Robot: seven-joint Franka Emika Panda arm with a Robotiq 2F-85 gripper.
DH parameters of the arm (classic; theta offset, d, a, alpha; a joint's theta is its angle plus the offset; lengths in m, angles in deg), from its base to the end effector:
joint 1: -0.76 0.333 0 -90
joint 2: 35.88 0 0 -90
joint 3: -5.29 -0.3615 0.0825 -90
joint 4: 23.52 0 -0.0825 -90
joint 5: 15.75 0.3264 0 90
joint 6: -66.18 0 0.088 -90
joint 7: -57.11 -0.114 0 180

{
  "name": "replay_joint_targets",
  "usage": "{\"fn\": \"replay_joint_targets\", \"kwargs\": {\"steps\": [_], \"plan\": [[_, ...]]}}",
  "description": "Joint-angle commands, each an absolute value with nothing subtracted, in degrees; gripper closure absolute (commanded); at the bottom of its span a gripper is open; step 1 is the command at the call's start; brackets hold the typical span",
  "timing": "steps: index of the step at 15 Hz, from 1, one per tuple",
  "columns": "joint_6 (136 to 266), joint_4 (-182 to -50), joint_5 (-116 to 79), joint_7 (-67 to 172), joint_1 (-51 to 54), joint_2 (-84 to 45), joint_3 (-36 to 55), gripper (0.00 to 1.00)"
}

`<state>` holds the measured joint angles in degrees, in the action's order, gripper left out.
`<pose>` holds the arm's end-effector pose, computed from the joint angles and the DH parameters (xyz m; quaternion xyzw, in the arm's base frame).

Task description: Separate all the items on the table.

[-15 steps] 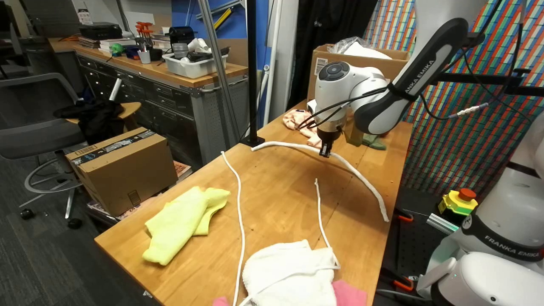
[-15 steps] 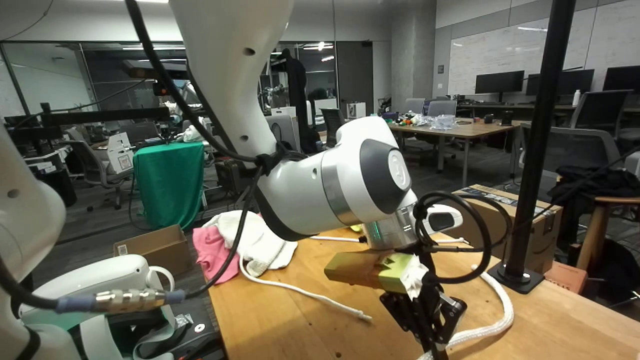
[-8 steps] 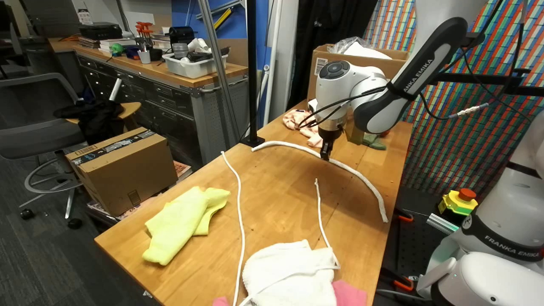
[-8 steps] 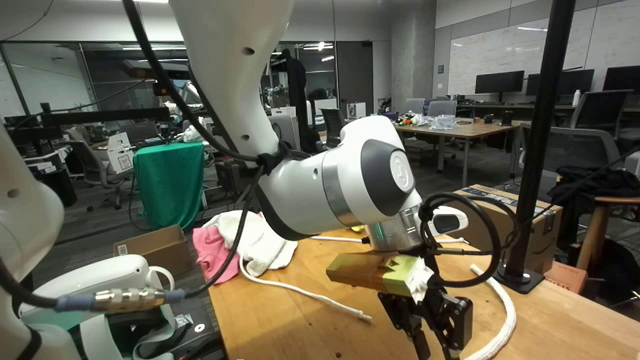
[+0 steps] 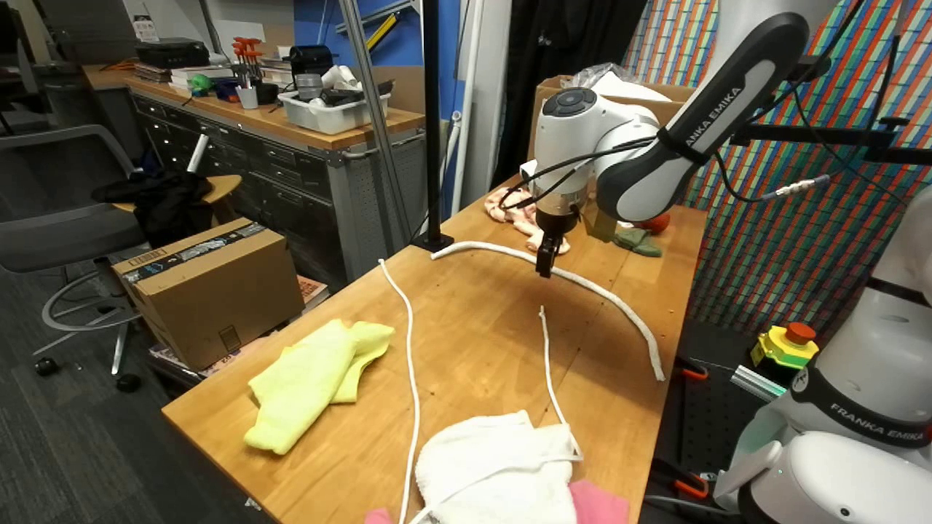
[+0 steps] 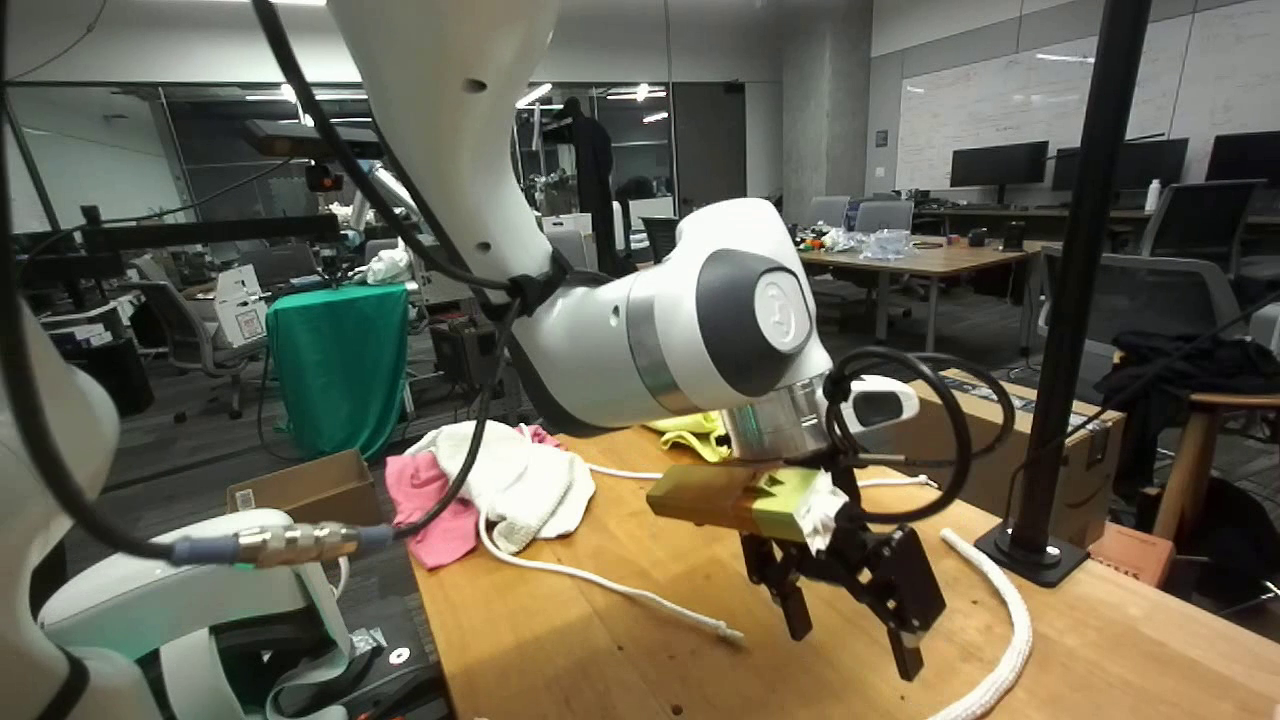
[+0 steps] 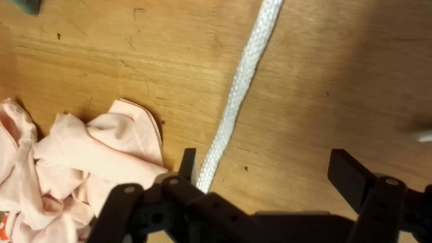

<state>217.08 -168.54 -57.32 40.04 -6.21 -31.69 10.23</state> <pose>0.4270 -0.0754 0.3353 0.9815 0.0641 0.0211 0.1793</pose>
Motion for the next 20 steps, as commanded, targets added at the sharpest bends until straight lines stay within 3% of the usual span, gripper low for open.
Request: {"fn": "replay_joint_targets", "kwargs": {"steps": [1,20], "plan": [[214.6,-170.1,-48.0,46.6,-2.6,-37.2,7.5,0.0],[202.1,-169.7,-10.3,73.9,14.4,-44.5,-4.1,0.0]]}}
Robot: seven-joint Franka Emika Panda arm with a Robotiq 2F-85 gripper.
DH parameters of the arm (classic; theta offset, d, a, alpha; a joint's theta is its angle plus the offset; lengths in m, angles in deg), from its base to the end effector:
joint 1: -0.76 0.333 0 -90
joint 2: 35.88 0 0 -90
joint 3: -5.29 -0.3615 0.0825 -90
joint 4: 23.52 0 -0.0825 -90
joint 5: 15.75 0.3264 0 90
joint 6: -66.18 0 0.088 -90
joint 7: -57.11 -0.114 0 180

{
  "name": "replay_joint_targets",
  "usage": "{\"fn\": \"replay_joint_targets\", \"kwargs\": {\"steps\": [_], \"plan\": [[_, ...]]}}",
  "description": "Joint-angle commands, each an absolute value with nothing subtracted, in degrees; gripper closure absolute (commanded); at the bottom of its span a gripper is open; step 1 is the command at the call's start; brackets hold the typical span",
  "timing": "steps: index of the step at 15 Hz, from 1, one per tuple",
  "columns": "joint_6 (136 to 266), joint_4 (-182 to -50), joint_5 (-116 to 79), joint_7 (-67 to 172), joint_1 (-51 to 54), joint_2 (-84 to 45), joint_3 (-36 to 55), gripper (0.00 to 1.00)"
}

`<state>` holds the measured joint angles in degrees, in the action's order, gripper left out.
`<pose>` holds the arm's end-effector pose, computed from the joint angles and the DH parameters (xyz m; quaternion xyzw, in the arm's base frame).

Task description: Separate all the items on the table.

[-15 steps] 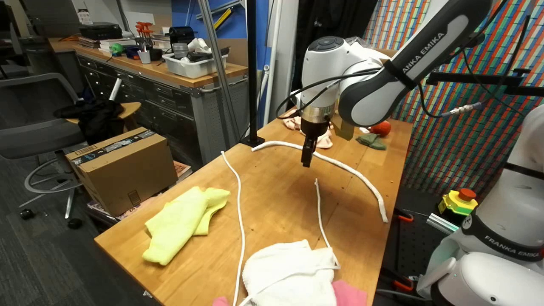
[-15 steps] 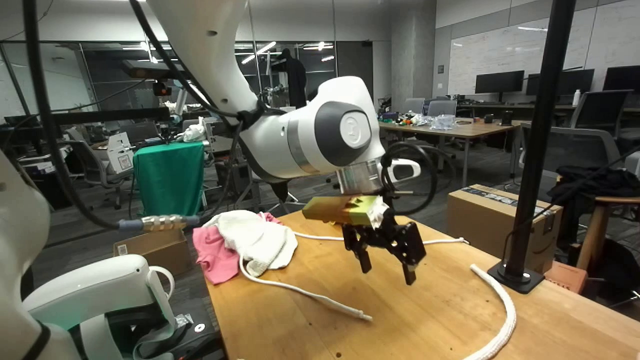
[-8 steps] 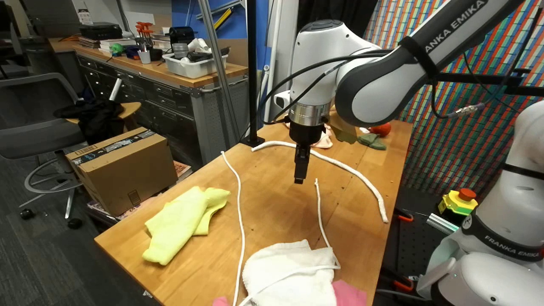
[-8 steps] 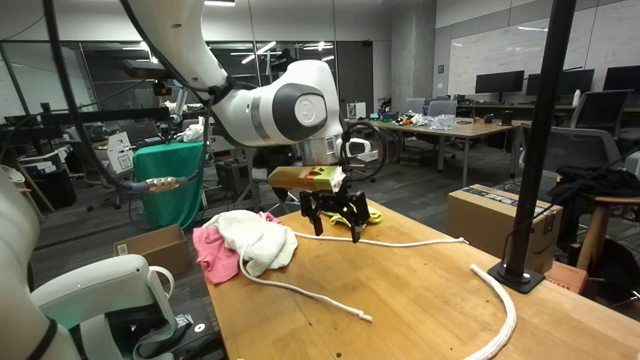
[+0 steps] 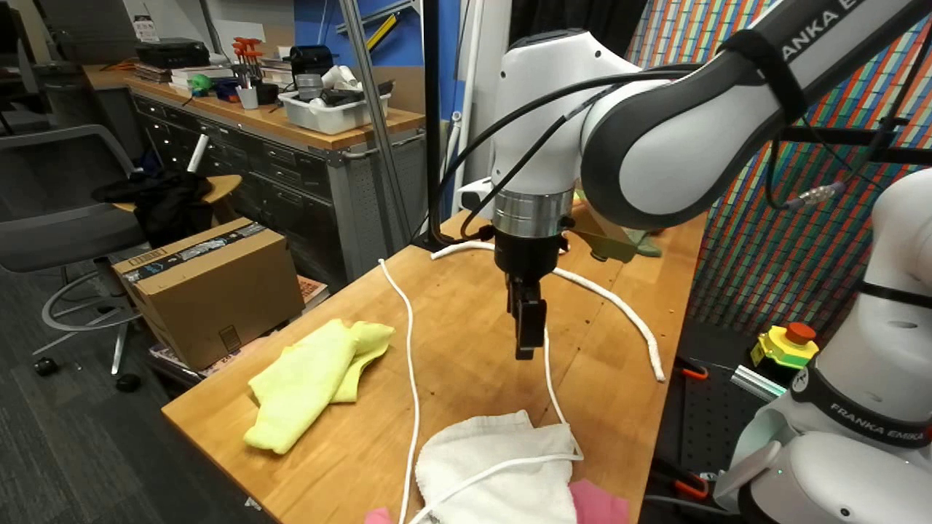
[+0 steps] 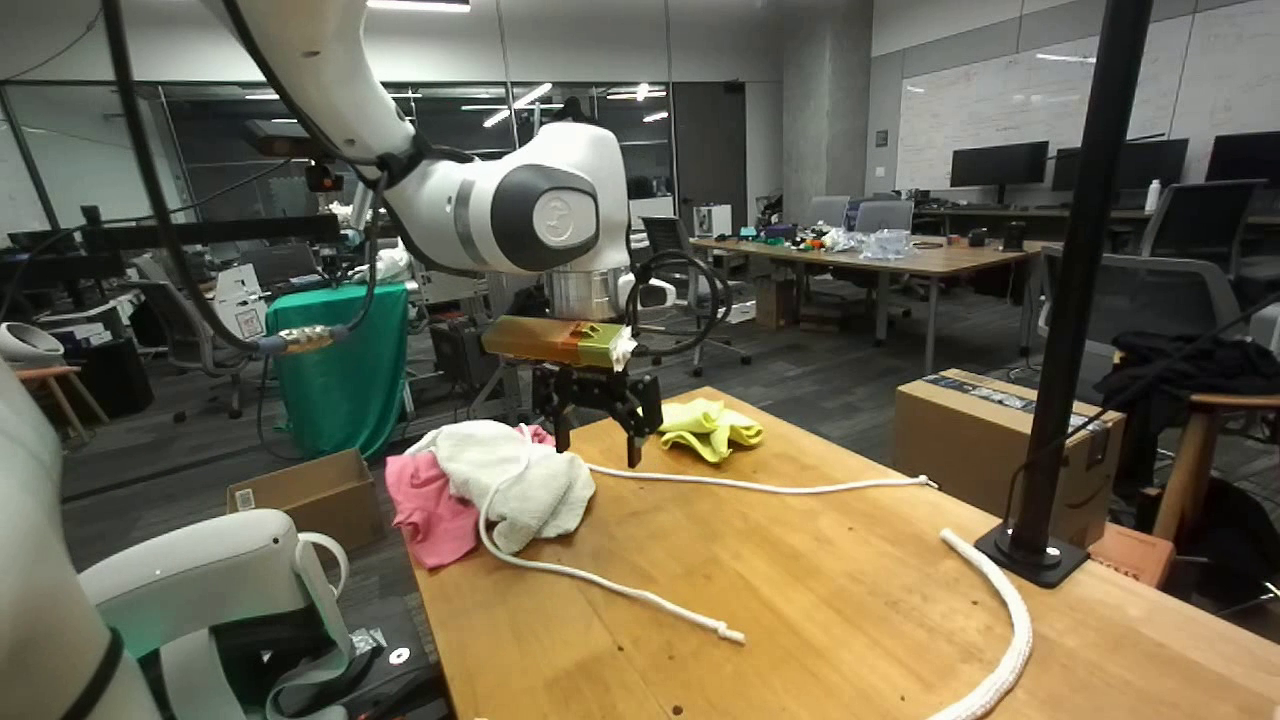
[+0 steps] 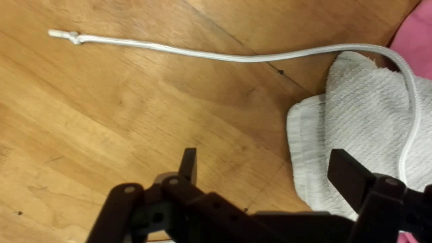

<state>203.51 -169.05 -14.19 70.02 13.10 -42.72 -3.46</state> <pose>0.3744 0.1455 0.3944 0.9593 0.2820 -0.0124 0.0008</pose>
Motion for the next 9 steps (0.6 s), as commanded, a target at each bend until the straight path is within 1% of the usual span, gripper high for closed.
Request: {"fn": "replay_joint_targets", "kwargs": {"steps": [1,9], "plan": [[202.0,-169.8,-9.3,74.7,14.9,-44.6,-4.3,0.0],[201.1,-168.8,2.9,79.8,20.1,-45.9,-6.9,0.0]]}}
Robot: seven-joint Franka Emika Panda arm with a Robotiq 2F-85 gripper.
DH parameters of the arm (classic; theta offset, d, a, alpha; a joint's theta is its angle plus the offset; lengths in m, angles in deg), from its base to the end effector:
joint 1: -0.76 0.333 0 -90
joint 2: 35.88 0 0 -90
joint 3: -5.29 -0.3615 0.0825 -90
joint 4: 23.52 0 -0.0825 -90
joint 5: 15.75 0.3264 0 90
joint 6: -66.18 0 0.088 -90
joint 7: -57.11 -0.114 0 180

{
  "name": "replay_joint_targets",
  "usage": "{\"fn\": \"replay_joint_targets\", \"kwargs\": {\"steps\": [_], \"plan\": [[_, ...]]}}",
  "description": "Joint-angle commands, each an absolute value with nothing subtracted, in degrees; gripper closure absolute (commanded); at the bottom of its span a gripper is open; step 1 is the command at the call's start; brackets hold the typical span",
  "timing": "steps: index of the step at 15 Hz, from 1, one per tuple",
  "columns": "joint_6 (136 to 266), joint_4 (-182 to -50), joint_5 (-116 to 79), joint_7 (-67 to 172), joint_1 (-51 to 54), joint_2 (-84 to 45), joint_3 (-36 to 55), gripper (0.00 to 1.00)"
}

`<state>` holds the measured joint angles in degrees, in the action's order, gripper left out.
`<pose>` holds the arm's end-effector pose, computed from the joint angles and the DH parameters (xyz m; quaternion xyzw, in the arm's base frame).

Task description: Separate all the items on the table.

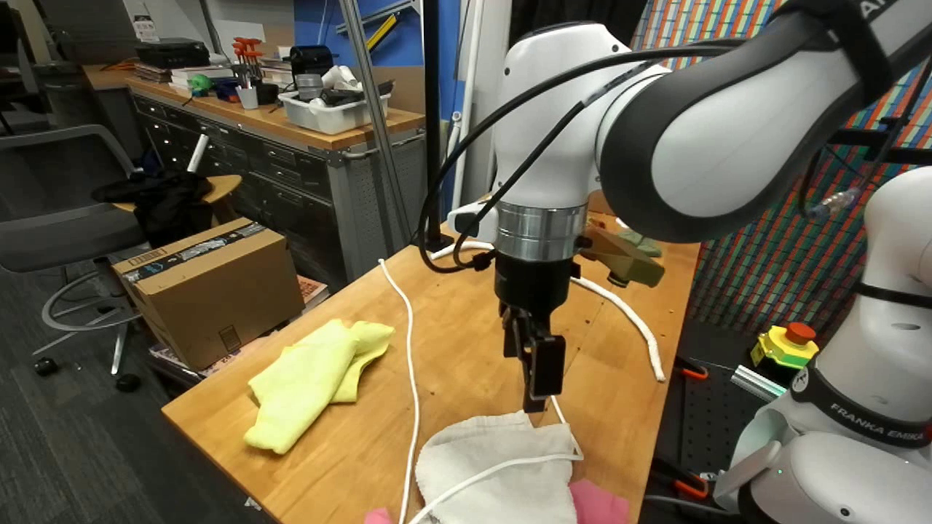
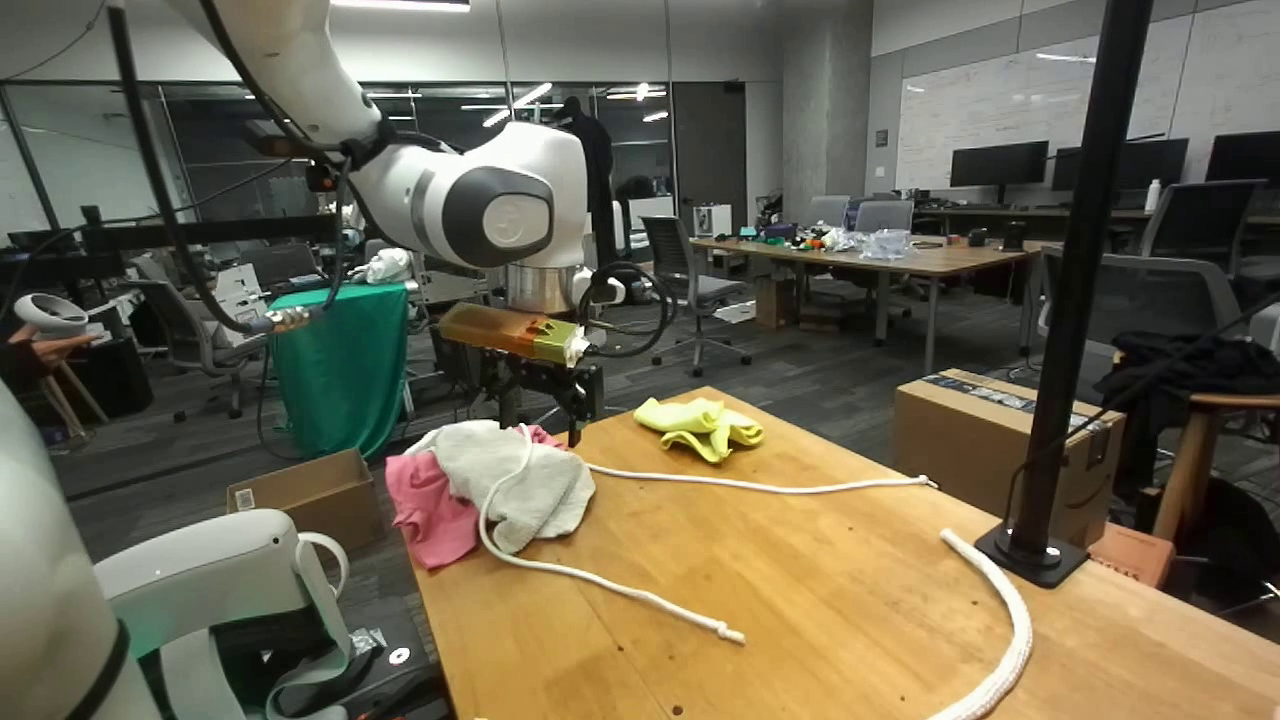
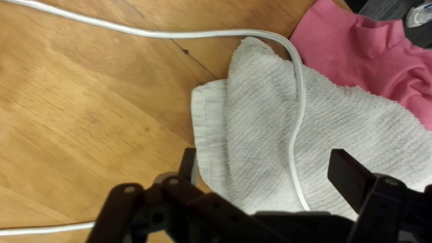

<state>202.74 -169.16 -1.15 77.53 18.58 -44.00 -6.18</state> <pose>0.3452 0.1991 0.4011 -0.9405 -0.3318 0.0139 0.0717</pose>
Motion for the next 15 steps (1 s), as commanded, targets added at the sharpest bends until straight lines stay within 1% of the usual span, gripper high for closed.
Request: {"fn": "replay_joint_targets", "kwargs": {"steps": [1,11,15], "plan": [[200.1,-168.5,4.4,80.5,20.8,-45.8,-7.2,0.0],[195.7,-168.8,9.2,82.6,25.5,-45.1,-11.3,0.0],[198.0,-168.1,9.3,82.1,26.2,-43.3,-12.5,0.0]]}}
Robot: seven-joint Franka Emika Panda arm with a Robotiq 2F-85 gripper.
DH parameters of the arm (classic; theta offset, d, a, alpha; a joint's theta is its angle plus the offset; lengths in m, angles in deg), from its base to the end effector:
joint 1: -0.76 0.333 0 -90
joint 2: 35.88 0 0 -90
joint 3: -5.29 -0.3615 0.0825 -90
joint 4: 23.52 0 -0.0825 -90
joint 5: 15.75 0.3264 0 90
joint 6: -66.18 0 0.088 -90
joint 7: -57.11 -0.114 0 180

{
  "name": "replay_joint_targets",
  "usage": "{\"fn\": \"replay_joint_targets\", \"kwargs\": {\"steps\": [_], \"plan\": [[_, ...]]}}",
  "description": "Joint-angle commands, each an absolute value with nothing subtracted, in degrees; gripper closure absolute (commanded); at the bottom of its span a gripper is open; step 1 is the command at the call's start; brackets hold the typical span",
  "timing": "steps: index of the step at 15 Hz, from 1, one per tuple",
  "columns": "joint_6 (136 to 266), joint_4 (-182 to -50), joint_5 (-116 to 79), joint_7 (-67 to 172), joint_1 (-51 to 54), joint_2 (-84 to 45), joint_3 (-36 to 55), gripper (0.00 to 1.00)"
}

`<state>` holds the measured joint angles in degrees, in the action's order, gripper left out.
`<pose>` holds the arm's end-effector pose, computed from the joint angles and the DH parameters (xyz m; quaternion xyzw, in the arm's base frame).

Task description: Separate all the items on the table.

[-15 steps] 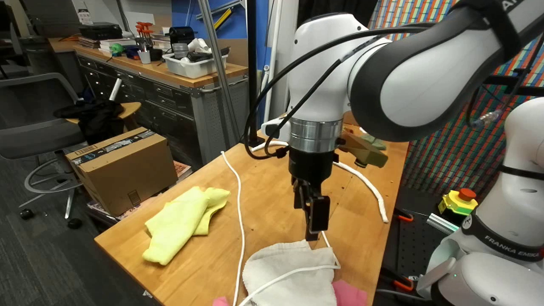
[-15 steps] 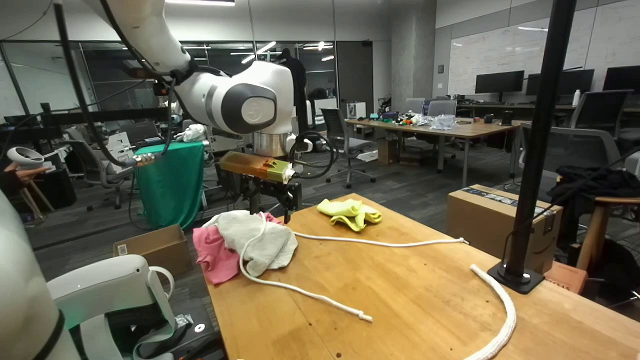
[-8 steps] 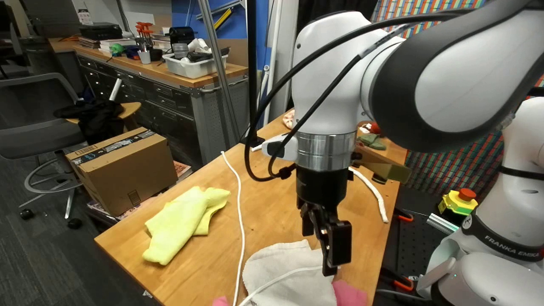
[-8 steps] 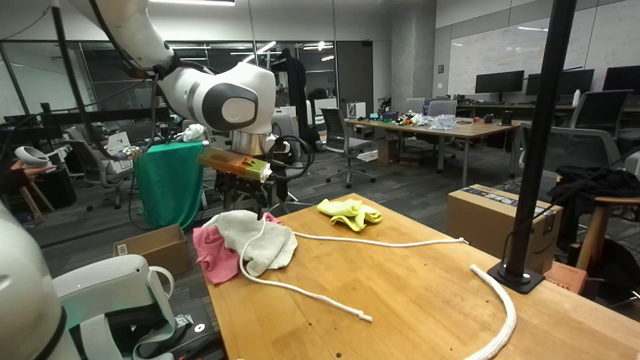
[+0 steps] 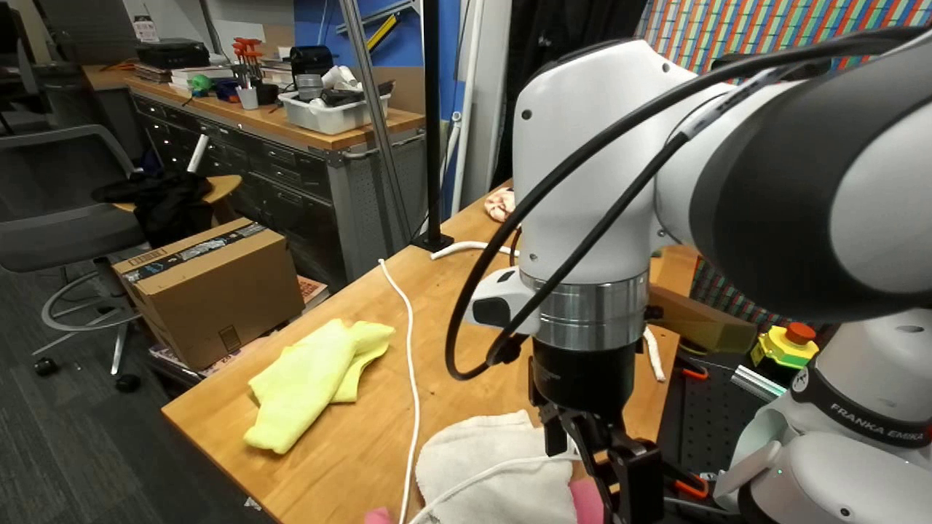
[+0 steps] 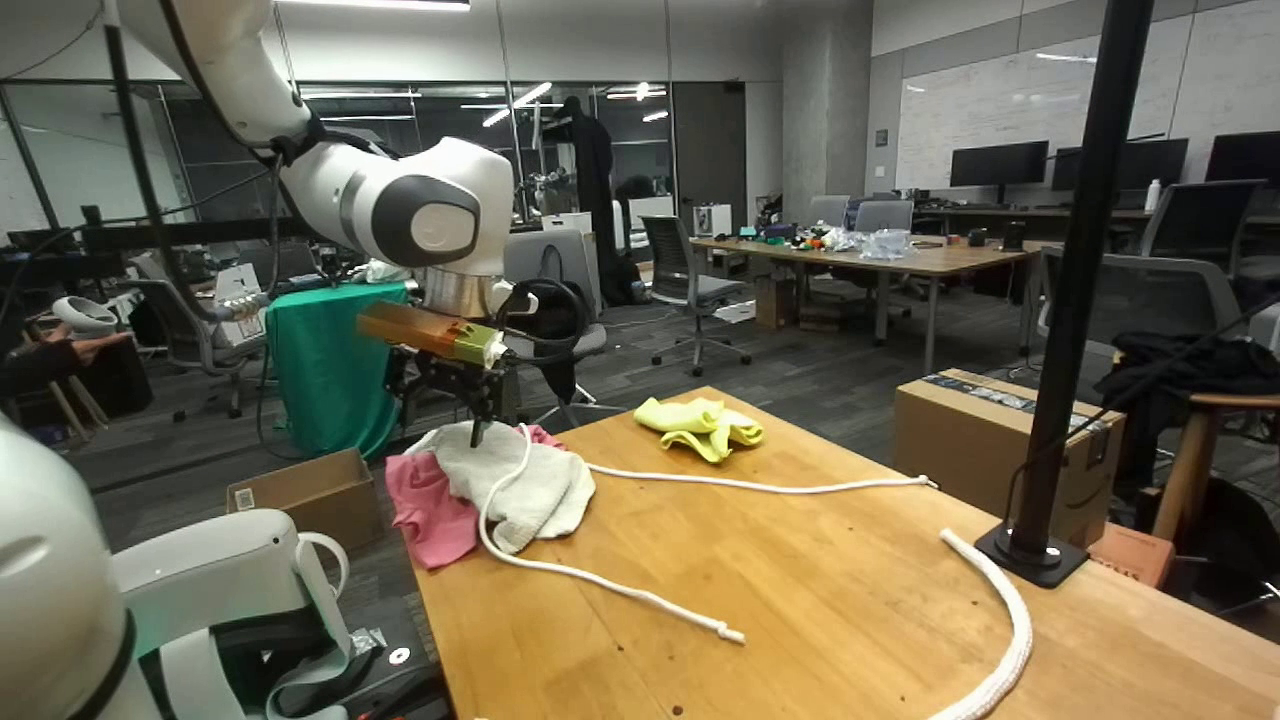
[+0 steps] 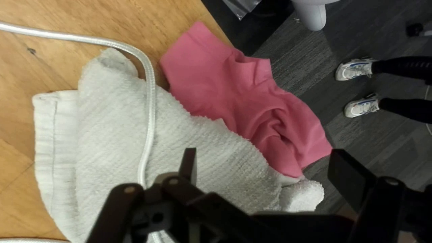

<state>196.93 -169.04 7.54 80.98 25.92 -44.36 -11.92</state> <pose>0.2781 0.2713 0.3956 -0.8994 -0.4158 0.0728 0.1135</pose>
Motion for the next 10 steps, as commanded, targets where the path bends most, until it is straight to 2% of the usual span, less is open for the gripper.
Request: {"fn": "replay_joint_targets", "kwargs": {"steps": [1,10], "plan": [[198.0,-167.8,9.5,82.1,26.1,-43.1,-12.6,0.0],[205.1,-167.7,11.8,81.5,25.3,-39.1,-13.1,0.0]]}}
